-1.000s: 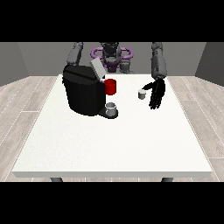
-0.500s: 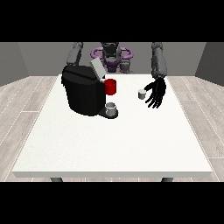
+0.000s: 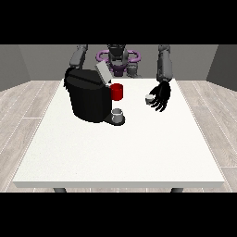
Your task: Insert the coffee pod into the coffee machine and close the lid
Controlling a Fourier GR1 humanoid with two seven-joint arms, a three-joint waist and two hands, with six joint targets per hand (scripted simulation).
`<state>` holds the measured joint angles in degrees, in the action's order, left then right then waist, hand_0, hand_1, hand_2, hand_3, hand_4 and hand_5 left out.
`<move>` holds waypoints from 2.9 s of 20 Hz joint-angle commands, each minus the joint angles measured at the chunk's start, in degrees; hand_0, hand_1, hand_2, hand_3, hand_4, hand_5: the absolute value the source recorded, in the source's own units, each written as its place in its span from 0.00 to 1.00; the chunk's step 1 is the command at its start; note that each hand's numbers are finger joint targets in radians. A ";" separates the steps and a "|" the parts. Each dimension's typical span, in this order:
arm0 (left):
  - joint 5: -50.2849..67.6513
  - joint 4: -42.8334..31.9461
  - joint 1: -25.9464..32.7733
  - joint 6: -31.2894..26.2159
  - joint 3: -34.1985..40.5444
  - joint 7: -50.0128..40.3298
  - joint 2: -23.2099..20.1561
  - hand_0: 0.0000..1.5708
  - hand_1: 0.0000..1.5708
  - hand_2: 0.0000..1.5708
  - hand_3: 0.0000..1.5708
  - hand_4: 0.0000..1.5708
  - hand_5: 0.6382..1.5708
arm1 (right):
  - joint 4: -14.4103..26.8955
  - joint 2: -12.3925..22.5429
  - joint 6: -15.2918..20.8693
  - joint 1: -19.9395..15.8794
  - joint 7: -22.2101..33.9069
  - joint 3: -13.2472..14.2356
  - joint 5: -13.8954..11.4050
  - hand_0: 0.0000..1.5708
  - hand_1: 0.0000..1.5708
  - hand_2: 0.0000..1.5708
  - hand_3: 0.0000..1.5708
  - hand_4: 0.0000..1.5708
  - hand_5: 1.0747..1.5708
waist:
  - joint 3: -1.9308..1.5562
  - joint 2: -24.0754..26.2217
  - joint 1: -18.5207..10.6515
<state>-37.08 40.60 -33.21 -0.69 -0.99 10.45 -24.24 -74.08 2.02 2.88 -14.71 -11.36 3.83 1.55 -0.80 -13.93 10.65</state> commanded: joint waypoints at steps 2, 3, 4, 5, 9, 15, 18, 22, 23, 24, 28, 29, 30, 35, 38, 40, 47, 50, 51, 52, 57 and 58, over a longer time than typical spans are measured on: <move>-1.11 -1.07 1.30 -0.29 -2.58 -0.30 6.17 0.80 0.80 0.84 0.77 0.04 1.00 | 1.94 0.19 -0.24 0.22 -0.53 1.12 0.91 0.00 0.00 0.00 0.00 0.26 1.00 | 0.79 1.28 -0.92; -1.63 -0.24 -0.80 0.37 -2.64 -0.53 6.18 0.77 0.77 0.83 0.77 0.09 1.00 | 3.71 -0.60 0.75 0.10 -4.79 0.50 -0.74 0.00 0.00 0.00 0.00 0.27 1.00 | 0.78 -1.04 -0.81; -0.80 -4.11 0.46 1.98 -0.03 2.66 3.52 0.76 0.76 0.81 0.75 0.15 1.00 | -1.50 -0.23 -1.23 1.96 -0.89 -1.60 -0.28 0.00 0.00 0.00 0.00 0.26 1.00 | 0.84 -1.21 1.80; -1.23 -2.71 -0.42 1.28 -1.11 1.23 5.40 0.73 0.73 0.80 0.75 0.21 1.00 | 0.04 -0.62 0.84 0.61 -0.55 -0.40 -0.45 0.00 0.00 0.00 0.00 0.26 1.00 | 0.82 0.09 0.75; -0.72 0.15 -1.24 -1.54 -1.38 5.06 4.70 0.97 0.97 0.96 0.90 0.45 1.00 | 4.25 0.42 0.42 0.59 -1.03 2.09 1.02 0.00 0.00 0.00 0.00 0.22 1.00 | 0.79 2.82 -2.90; -1.05 -0.06 -3.90 -3.41 -0.81 4.59 5.87 0.87 0.87 0.88 0.84 0.42 1.00 | 9.57 -0.20 1.40 -0.45 -4.68 3.84 1.78 0.00 0.00 0.00 0.00 0.18 1.00 | 0.78 3.96 -5.29; 2.06 -2.27 -3.68 -4.41 2.34 8.61 5.26 0.91 0.91 0.90 0.83 0.38 1.00 | 6.15 1.14 -1.72 3.49 -2.87 1.49 1.34 0.00 0.00 0.00 0.00 0.18 1.00 | 0.81 5.35 -2.56; 1.16 -1.55 -5.99 -5.67 1.96 2.72 7.74 0.92 0.92 0.88 0.83 0.37 1.00 | 8.68 2.30 -2.45 2.69 -3.84 1.56 0.80 0.00 0.00 0.00 0.00 0.17 1.00 | 0.80 7.56 -2.86; 0.03 0.10 -6.32 -5.73 0.69 3.08 7.78 0.89 0.89 0.88 0.82 0.38 1.00 | 9.90 0.89 -0.18 2.47 -4.76 1.43 -0.07 0.00 0.00 0.00 0.00 0.15 1.00 | 0.79 8.43 -4.03; 1.03 0.50 -7.82 -8.15 0.65 0.34 9.44 0.91 0.91 0.89 0.82 0.39 1.00 | 10.01 0.46 0.42 2.17 -2.60 1.34 0.05 0.00 0.00 0.00 0.00 0.14 1.00 | 0.79 10.27 -3.89; 1.82 1.91 -5.38 -7.73 1.90 2.76 9.30 0.87 0.87 0.88 0.84 0.36 1.00 | 9.15 2.38 -1.57 3.34 -3.09 2.73 1.69 0.00 0.00 0.00 0.00 0.19 1.00 | 0.79 10.98 -4.54; 2.40 3.05 -6.05 -8.84 2.21 2.16 9.12 0.87 0.87 0.88 0.84 0.36 1.00 | 10.90 4.25 -3.70 2.91 -4.47 4.18 2.77 0.00 0.00 0.00 0.00 0.16 1.00 | 0.79 11.03 -5.40; 2.92 1.35 -6.85 -10.31 3.64 2.16 7.16 0.87 0.87 0.88 0.84 0.36 1.00 | 7.15 1.15 -0.17 3.54 -0.76 1.25 0.91 0.00 0.00 0.00 0.00 0.21 1.00 | 0.80 11.46 -3.78; 4.30 5.04 -8.71 -14.88 3.69 -0.57 7.45 0.76 0.76 0.80 0.83 0.36 1.00 | 12.41 3.49 -4.35 8.01 -10.53 3.08 1.45 0.00 0.00 0.00 0.00 0.20 1.00 | 0.77 12.35 -5.17; 3.10 7.33 -12.60 -15.99 1.51 -7.18 11.45 0.93 0.93 0.94 0.91 0.40 1.00 | 14.55 4.97 -2.40 2.84 -6.61 5.23 1.95 0.00 0.00 0.00 0.00 0.11 1.00 | 0.76 12.80 -6.09; 3.26 7.22 -11.40 -15.01 2.26 -6.43 11.27 0.93 0.93 0.93 0.89 0.40 1.00 | 11.18 4.43 -4.59 4.98 -3.46 4.07 3.46 0.00 0.00 0.00 0.00 0.13 1.00 | 0.79 14.54 -3.70; 5.92 9.23 -19.69 -14.53 5.89 -13.52 12.85 0.90 0.90 0.92 0.87 0.40 1.00 | 15.45 5.77 -6.83 3.14 -8.75 6.09 4.77 0.00 0.00 0.00 0.00 0.15 1.00 | 0.77 9.68 -2.84; 7.73 7.06 -22.08 -16.03 8.88 -11.60 9.37 0.96 0.96 0.94 0.72 0.40 1.00 | 13.46 3.18 -5.86 1.68 -10.40 3.76 3.60 0.00 0.00 0.00 0.00 0.01 1.00 | 0.78 6.04 -1.20; 6.14 8.50 -20.64 -12.52 6.13 -12.33 14.40 0.88 0.88 0.90 0.80 0.38 1.00 | 15.04 6.58 -7.22 -1.22 -8.81 5.67 4.40 0.00 0.00 0.00 0.00 0.08 1.00 | 0.78 6.16 -2.44; 6.15 6.98 -21.01 -13.53 7.61 -13.64 11.36 0.86 0.86 0.89 0.84 0.39 1.00 | 13.74 5.22 -7.93 2.15 -9.29 2.73 2.57 0.00 0.00 0.00 0.00 0.09 1.00 | 0.79 7.22 -1.16; 8.40 5.19 -28.65 -12.95 12.16 -12.66 6.97 0.94 0.94 0.94 0.86 0.41 1.00 | 13.64 5.77 -11.20 -3.72 -12.27 3.12 4.24 0.00 0.00 0.00 0.00 0.00 1.00 | 0.77 -1.16 1.02; 7.29 3.76 -27.90 -10.84 11.70 -14.32 8.13 0.91 0.91 0.93 0.84 0.40 1.00 | 12.21 6.21 -12.13 -3.30 -9.88 1.88 3.80 0.00 0.00 0.00 0.00 0.04 1.00 | 0.78 0.33 2.62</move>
<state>-30.16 46.10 -57.84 -13.12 8.91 -1.95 -15.27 -61.33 7.71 -6.77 -16.36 -21.33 6.88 5.30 -0.01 -11.44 11.23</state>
